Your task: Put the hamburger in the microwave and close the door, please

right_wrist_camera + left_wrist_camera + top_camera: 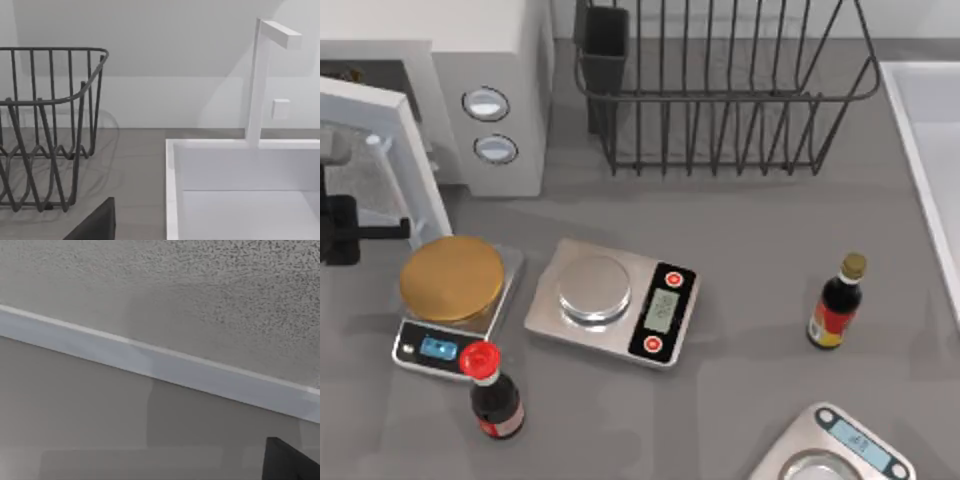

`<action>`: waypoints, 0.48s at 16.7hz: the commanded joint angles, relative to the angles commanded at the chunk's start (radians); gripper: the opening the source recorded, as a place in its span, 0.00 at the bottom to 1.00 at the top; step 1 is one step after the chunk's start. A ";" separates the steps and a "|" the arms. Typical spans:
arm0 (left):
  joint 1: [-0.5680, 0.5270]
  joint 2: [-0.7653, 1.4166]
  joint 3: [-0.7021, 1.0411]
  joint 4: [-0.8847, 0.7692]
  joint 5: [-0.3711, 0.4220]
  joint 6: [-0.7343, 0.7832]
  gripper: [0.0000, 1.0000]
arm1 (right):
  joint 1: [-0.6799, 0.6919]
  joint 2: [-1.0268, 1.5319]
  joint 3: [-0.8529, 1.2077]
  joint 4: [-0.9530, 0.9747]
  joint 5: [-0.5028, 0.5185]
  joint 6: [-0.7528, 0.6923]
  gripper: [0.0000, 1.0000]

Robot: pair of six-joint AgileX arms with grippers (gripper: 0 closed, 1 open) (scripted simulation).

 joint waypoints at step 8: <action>-0.005 0.026 0.084 0.056 -0.042 -0.022 0.00 | 0.000 0.000 0.000 0.000 0.000 0.000 1.00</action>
